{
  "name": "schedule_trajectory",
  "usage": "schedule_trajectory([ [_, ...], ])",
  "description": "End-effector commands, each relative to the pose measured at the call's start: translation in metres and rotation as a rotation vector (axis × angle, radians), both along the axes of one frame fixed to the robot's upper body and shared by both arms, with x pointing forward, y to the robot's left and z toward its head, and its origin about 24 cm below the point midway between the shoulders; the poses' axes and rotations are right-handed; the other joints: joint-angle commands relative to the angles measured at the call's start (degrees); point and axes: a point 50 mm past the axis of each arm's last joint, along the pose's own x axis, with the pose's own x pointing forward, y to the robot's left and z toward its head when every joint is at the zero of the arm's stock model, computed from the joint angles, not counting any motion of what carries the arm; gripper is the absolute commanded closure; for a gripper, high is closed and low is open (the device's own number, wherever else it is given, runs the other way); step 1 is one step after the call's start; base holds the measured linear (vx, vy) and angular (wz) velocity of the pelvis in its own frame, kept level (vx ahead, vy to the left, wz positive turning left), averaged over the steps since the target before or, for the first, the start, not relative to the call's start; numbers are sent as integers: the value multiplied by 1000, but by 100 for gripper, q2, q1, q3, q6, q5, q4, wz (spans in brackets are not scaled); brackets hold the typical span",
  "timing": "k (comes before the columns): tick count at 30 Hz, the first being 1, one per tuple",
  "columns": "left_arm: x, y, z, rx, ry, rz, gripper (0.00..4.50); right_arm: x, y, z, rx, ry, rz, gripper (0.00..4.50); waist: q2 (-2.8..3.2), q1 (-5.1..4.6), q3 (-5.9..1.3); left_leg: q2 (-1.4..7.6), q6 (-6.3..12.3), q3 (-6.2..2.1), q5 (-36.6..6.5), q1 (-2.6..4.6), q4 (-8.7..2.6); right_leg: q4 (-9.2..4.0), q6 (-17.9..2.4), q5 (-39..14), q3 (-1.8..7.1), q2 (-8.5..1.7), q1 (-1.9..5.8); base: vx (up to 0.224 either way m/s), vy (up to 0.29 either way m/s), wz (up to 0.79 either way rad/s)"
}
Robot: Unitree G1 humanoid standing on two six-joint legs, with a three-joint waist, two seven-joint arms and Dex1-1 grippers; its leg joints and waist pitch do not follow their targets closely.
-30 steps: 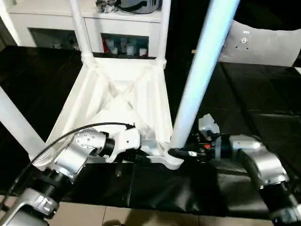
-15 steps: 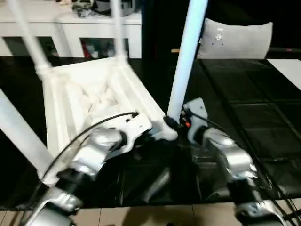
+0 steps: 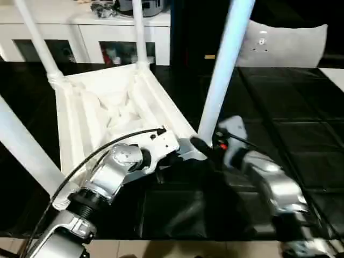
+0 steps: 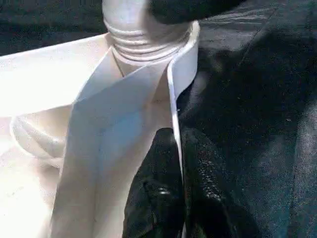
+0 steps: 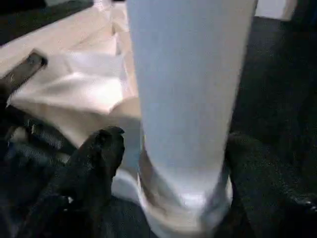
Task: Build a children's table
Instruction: Rotate leg to tighten
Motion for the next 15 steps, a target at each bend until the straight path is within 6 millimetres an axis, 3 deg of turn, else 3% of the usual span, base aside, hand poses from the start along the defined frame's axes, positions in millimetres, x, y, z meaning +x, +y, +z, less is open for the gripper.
schedule_trajectory([
  [1, -8, 2, -11, 24, 32, -72, 450, 0, -3, 11, 6, -57, 32, 57, -52, 38, -311, 166, 270, -46, -1105, -34, -365, -491, -761, -2021, 272, -440, 297, 0, 0, 0],
  [5, -13, 11, -13, 70, 41, -187, 450, -5, -22, 20, -23, -90, 100, 19, -44, 39, -288, 176, 289, -57, -1339, -4, -381, -550, -631, -2486, 258, -441, 274, 0, 0, 0],
  [8, -17, 14, -11, 64, 52, -272, 450, -10, -29, 26, -40, -91, 192, 7, -36, 58, -290, 185, 325, -55, -1374, 7, -384, -545, -642, -2451, 268, -436, 265, 0, 0, 0],
  [15, -23, 13, -5, 45, 79, -427, 450, -20, -34, 28, -55, -19, 378, 7, -52, 195, -317, 222, 362, -29, -1104, 6, -367, -443, -964, -1752, 278, -443, 287, 0, 0, 0],
])
